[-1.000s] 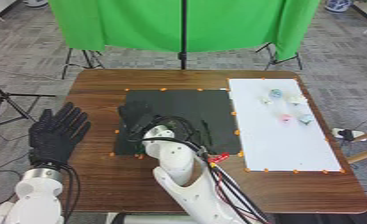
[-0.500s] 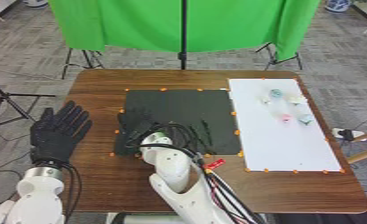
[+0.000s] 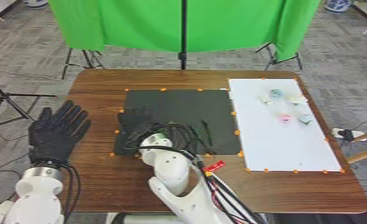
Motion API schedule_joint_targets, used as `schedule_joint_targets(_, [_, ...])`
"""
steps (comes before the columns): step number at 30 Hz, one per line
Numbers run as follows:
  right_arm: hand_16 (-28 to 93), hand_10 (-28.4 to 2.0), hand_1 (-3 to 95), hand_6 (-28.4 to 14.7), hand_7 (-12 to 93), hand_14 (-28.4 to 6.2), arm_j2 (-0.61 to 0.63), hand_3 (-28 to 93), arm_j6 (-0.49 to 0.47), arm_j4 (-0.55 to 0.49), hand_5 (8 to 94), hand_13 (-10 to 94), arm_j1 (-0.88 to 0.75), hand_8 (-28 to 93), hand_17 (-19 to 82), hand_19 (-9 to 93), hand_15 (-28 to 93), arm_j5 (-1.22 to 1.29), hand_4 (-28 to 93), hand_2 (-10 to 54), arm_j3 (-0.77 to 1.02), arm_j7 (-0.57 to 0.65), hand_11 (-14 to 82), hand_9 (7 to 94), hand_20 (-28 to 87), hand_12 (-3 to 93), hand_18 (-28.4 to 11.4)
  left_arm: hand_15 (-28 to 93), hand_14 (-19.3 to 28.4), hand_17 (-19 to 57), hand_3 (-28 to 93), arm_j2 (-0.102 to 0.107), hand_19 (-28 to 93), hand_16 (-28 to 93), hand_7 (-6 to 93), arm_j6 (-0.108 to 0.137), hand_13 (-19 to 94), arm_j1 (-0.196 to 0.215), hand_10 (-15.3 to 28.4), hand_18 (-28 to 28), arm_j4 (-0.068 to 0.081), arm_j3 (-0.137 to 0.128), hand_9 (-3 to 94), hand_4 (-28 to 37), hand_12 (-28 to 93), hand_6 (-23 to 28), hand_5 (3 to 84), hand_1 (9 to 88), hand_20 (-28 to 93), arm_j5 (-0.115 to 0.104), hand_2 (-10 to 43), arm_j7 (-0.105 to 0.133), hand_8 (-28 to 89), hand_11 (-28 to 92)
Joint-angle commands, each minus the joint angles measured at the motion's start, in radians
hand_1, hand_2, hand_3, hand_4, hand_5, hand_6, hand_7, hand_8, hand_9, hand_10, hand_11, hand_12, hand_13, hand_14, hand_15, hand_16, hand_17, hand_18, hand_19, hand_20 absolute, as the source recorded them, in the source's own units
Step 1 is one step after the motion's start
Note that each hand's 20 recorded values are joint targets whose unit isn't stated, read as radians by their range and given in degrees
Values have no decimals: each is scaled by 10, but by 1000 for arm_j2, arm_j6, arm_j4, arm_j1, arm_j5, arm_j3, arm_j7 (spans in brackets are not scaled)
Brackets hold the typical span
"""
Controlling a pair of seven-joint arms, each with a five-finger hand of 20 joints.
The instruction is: Arrange flowers
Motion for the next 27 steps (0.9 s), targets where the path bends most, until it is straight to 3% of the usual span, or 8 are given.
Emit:
schedule_joint_targets(1, [386, -156, 578, -31, 219, -143, 4, 771, -17, -27, 652, 560, -2, -138, 325, 895, 610, -21, -283, -95, -14, 19, 209, 706, 503, 231, -273, 462, 170, -69, 757, -8, 402, -82, 191, -4, 268, -5, 164, 161, 11, 10, 386, -283, 105, 97, 467, 270, 142, -14, 126, -11, -114, 252])
schedule_joint_targets(11, [357, -171, 559, -40, 207, -155, 10, 799, -12, -62, 632, 539, 5, -137, 318, 889, 622, 65, -283, -95, -1, 76, 206, 648, 498, 174, -275, 460, 170, -69, 758, -19, 402, -82, 191, -9, 269, 8, 164, 161, 8, -2, 386, -283, 104, 97, 467, 270, 142, -12, 125, -11, -114, 253])
schedule_joint_targets(17, [311, -186, 511, -50, 198, -179, 34, 838, 17, -150, 606, 526, 10, -135, 318, 891, 644, 189, -283, -95, 92, 126, 198, 618, 493, 169, -280, 458, 171, -69, 757, -49, 402, -82, 190, -25, 267, 20, 164, 161, 6, -17, 386, -283, 104, 97, 467, 270, 142, -2, 124, -40, -114, 253])
schedule_joint_targets(20, [243, -193, 489, -55, 193, -188, 120, 846, 84, -219, 596, 514, 2, -133, 315, 884, 649, 327, -283, -95, 147, 132, 194, 603, 475, 166, -278, 456, 170, -69, 757, -70, 402, -81, 190, -34, 268, 25, 164, 161, 7, -33, 385, -283, 104, 97, 466, 270, 142, 8, 123, -59, -114, 252])
schedule_joint_targets(24, [154, -196, 467, -56, 201, -174, 271, 852, 170, -298, 585, 483, -47, -134, 293, 789, 555, 304, -283, -95, 259, 150, 186, 568, 374, 158, -246, 457, 171, -69, 755, -75, 402, -80, 190, -72, 269, 34, 164, 161, 13, -46, 385, -283, 104, 96, 466, 270, 142, 24, 123, -67, -114, 250])
schedule_joint_targets(25, [142, -197, 468, -55, 205, -175, 289, 853, 153, -295, 581, 475, -50, -138, 284, 774, 534, 311, -283, -95, 297, 153, 184, 561, 339, 156, -242, 457, 170, -68, 755, -80, 401, -80, 189, -78, 270, 45, 164, 161, 12, -51, 385, -283, 104, 95, 464, 269, 142, 23, 123, -66, -114, 250])
schedule_joint_targets(26, [130, -198, 469, -53, 208, -177, 316, 857, 117, -309, 578, 464, -59, -141, 270, 757, 512, 343, -283, -95, 335, 162, 177, 548, 291, 152, -239, 456, 170, -68, 756, -79, 401, -80, 190, -80, 270, 34, 164, 161, 21, -50, 385, -283, 104, 94, 463, 269, 141, 21, 122, -68, -114, 249])
schedule_joint_targets(27, [124, -199, 469, -53, 209, -180, 346, 860, 84, -315, 573, 452, -57, -142, 260, 735, 499, 392, -283, -95, 352, 168, 172, 537, 269, 150, -234, 456, 170, -68, 756, -83, 400, -80, 189, -78, 270, 50, 163, 161, 12, -58, 384, -283, 104, 94, 462, 269, 141, 17, 121, -60, -115, 249])
